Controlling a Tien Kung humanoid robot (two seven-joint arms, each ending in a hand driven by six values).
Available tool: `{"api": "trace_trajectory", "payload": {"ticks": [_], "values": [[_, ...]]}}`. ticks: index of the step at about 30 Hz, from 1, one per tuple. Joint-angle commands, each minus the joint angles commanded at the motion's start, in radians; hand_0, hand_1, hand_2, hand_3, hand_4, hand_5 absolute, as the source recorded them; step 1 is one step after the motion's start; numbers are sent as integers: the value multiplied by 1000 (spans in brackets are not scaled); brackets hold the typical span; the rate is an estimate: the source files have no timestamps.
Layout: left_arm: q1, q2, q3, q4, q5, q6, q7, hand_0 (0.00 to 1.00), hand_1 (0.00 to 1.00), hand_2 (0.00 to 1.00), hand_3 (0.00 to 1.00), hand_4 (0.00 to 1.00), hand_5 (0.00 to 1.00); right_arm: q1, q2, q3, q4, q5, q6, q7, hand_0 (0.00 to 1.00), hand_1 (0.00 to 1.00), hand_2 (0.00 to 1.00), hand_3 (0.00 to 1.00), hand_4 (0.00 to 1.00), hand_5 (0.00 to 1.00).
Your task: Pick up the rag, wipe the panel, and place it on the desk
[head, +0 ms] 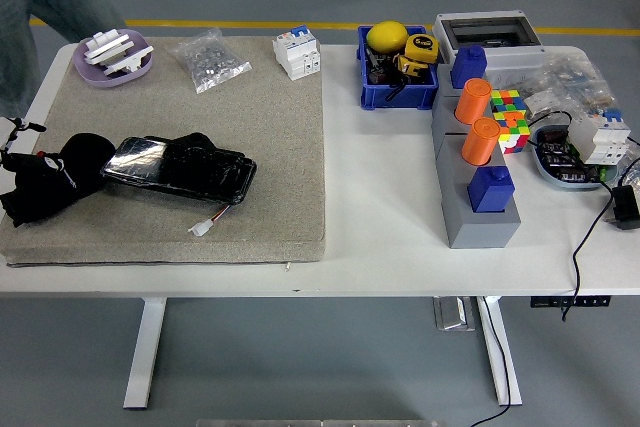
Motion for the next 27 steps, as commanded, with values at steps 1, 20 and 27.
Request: {"api": "trace_trajectory", "payload": {"ticks": [1, 20, 27], "values": [[0, -1, 2, 0, -2, 0, -1, 902, 977, 977, 824, 879, 234, 0, 0, 0, 0, 0, 0, 0, 742, 620, 610, 555, 901, 423], [-63, -37, 103, 105, -7, 84, -61, 815, 922, 917, 728, 857, 224, 5, -4, 10, 4, -11, -6, 0, 740, 620, 608, 554, 899, 422], [-72, -40, 127, 142, -10, 96, -69, 639, 903, 897, 664, 766, 90, 3, -5, 35, 6, -29, -12, 2, 741, 619, 606, 555, 899, 421]]}}
